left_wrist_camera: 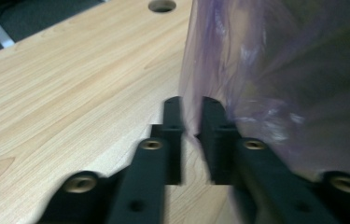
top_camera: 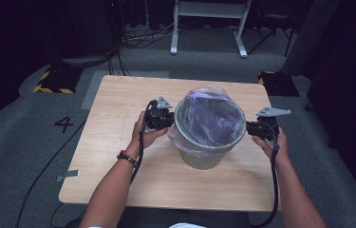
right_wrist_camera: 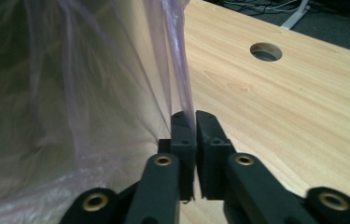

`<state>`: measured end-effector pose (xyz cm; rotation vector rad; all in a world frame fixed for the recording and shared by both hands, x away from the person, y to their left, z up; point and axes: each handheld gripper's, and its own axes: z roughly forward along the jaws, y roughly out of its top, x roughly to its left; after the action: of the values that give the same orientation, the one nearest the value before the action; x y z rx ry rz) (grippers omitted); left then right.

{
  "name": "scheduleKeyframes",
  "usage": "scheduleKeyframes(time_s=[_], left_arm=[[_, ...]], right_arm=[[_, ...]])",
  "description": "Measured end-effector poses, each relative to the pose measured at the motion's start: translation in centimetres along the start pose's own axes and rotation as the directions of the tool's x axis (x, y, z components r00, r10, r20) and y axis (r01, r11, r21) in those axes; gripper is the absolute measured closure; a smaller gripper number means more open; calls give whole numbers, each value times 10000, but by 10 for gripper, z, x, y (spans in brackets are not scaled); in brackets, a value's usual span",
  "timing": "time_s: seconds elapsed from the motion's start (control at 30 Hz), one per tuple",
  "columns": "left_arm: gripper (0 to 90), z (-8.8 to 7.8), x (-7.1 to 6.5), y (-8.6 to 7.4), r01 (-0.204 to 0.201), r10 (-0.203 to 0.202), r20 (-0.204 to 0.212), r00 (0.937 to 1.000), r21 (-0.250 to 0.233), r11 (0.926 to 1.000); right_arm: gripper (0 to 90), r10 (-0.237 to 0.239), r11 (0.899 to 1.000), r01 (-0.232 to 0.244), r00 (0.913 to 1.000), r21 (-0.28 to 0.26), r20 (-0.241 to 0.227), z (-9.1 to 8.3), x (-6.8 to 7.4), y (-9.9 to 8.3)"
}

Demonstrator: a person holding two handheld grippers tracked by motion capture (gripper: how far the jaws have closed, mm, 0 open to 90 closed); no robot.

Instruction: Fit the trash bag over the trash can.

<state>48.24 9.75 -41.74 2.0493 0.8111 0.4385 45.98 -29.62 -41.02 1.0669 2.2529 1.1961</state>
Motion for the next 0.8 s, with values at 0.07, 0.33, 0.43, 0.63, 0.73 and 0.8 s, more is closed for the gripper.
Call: scheduleKeyframes(time_s=[0.07,0.33,0.43,0.63,0.73,0.8], left_arm=[[562,-9,-1,-4,-207,201,-518,9985,-113,9997],[273,-55,-20,-27,-1351,1416,483,9888,-1170,9839],[226,-60,-30,-30,-1654,1788,1034,9784,-1261,9781],[213,-58,-48,-29,-2160,2326,1353,9631,-1271,9681],[257,-53,-53,-26,-2459,2596,1310,9568,-1117,9628],[288,-49,-55,-24,-2680,2773,1196,9533,-887,9593]], right_arm=[[807,-104,9999,106,9999,-118,105,-5,0,-3],[457,-1344,9860,1328,9909,-1007,-95,-39,9,-18],[399,-2174,9704,2086,9740,-1216,-644,-47,21,-26],[324,-3255,9410,3147,9423,-1249,-778,-44,42,-30],[344,-3767,9242,3723,9254,-854,-418,-36,51,-27],[425,-3944,9173,3922,9187,-685,-211,-31,54,-26]])
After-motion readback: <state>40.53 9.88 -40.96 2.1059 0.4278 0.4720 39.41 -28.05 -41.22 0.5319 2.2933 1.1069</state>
